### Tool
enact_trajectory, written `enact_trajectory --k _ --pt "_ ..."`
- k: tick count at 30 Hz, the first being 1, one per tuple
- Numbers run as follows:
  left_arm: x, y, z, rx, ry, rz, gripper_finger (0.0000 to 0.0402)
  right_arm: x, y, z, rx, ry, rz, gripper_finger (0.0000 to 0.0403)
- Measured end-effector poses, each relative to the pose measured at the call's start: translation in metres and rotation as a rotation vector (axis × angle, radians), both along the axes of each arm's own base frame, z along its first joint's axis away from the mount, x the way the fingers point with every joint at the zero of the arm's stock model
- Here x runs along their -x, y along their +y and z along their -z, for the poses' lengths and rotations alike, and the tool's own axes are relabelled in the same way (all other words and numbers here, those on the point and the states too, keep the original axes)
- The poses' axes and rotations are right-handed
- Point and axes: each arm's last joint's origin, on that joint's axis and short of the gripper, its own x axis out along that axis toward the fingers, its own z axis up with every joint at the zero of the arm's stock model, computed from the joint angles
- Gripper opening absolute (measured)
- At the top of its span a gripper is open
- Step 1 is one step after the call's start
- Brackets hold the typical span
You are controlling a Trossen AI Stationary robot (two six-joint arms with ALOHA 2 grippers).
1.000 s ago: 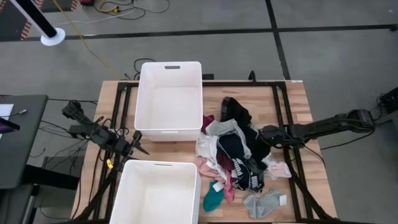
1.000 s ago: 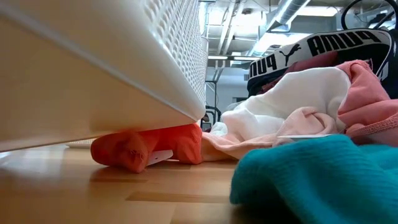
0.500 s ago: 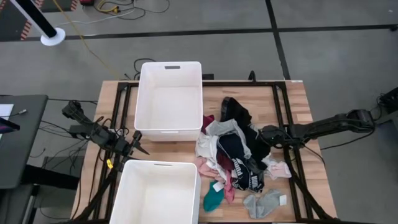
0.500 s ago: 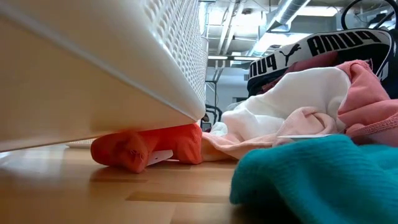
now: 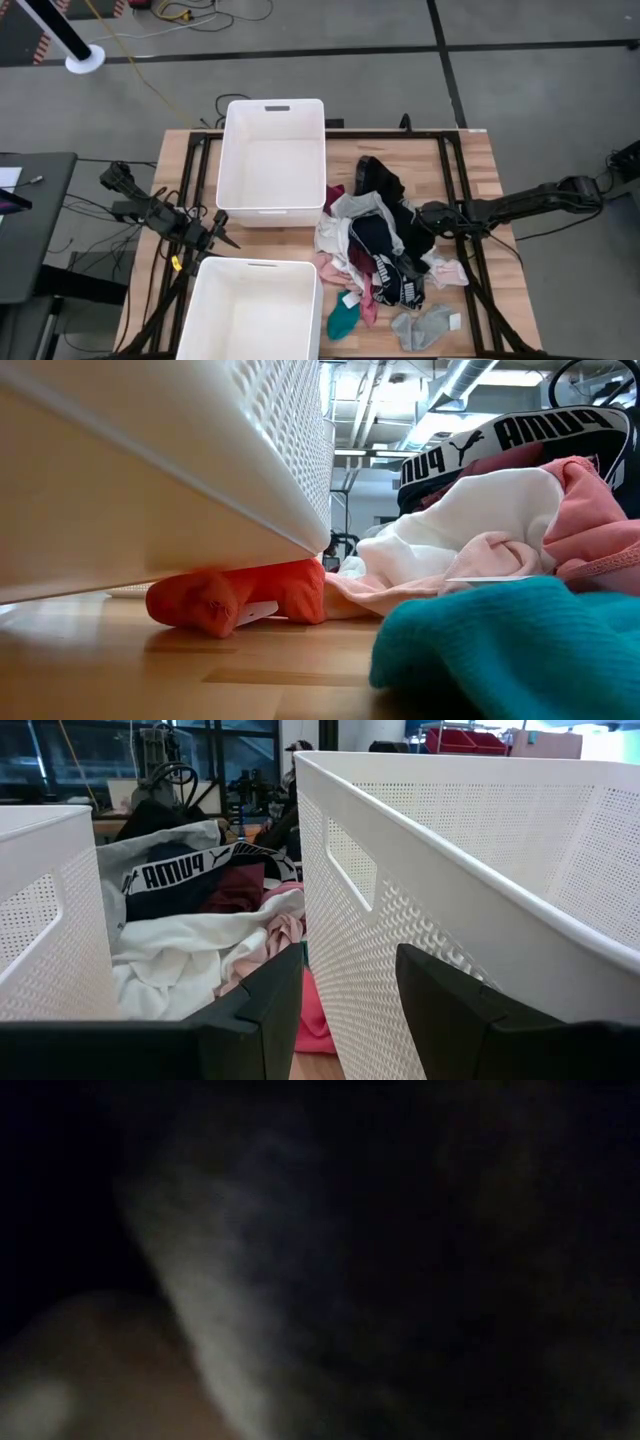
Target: Sort clothes
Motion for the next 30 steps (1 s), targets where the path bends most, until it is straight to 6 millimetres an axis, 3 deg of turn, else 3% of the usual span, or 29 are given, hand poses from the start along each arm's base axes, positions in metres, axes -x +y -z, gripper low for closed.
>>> enact_trajectory --k 16,21,30 --pt "0.0 0.0 0.0 -0.001 -0.001 0.0 0.0157 -0.0001 -0.0019 -0.0001 0.04 -0.012 -0.018 0.0163" --pt "-0.0006 0.0014 -0.0001 -0.175 -0.058 -0.043 0.0157 -0.001 -0.003 -0.0013 0.039 -0.022 -0.008 0.0163" --pt "-0.0007 0.0016 -0.0001 -0.202 -0.065 -0.049 0.0157 -0.0037 -0.0078 -0.0053 0.041 -0.035 0.03 0.0163"
